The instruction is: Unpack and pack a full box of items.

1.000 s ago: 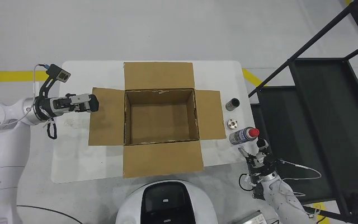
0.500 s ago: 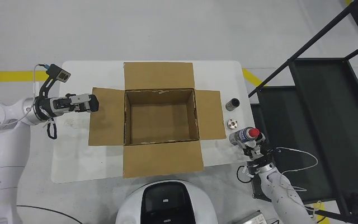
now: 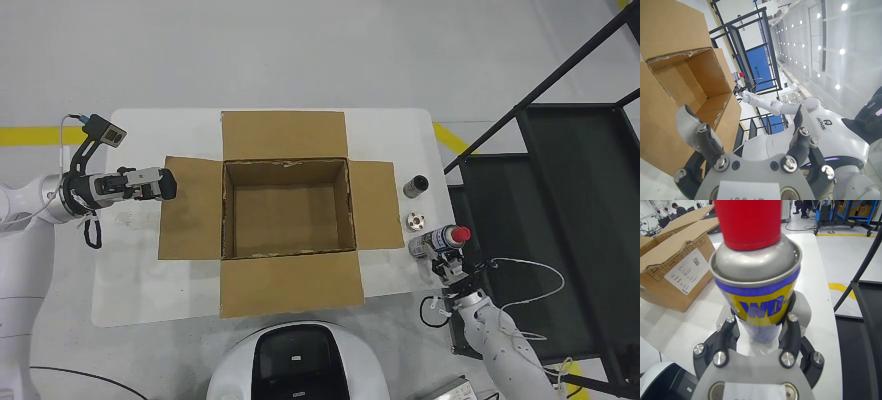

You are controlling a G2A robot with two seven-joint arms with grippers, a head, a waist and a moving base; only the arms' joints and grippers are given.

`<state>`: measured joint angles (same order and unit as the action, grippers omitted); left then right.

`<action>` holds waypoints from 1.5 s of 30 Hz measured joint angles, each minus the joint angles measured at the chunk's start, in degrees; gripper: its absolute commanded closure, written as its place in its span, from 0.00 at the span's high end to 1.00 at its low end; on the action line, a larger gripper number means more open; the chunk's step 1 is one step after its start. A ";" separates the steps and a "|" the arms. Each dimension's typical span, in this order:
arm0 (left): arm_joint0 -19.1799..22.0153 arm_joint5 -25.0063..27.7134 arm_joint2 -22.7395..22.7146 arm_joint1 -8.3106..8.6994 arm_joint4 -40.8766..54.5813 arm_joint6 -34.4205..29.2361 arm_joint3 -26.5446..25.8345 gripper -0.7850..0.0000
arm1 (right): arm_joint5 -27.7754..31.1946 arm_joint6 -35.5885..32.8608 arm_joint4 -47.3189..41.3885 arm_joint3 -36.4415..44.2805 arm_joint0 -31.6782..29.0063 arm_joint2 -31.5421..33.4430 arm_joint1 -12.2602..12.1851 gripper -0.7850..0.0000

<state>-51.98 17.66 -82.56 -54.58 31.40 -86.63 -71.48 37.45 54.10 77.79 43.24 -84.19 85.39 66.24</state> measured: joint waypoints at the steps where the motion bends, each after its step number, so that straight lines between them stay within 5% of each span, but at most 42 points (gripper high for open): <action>1: 0.00 0.00 0.00 0.00 0.00 0.00 0.00 1.00 | 0.33 0.61 0.12 0.72 -0.64 0.29 -0.17 0.00; 10: 0.00 0.00 0.00 0.00 0.00 0.00 0.00 1.00 | 3.91 2.41 0.53 21.79 -14.03 8.30 -2.84 0.00; 15: 0.00 0.00 0.00 0.00 0.00 0.00 0.00 1.00 | 2.08 -8.25 -2.25 38.41 -19.38 11.75 -3.28 0.00; 23: 0.00 0.00 0.00 0.00 0.00 0.00 0.00 1.00 | -6.00 -24.66 -2.04 56.27 -21.34 8.79 -2.75 0.00; 26: 0.00 0.00 0.00 0.00 0.00 0.00 0.00 1.00 | -6.77 -29.36 -1.14 58.79 -20.86 7.46 -2.68 0.00; 45: 0.00 0.00 0.00 0.00 0.00 0.00 0.00 1.00 | -7.36 -29.84 -1.40 59.18 -20.53 7.30 -2.64 0.00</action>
<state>-51.98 17.66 -82.56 -54.58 31.40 -86.63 -71.48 30.08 24.27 76.39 102.42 -104.72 92.69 63.59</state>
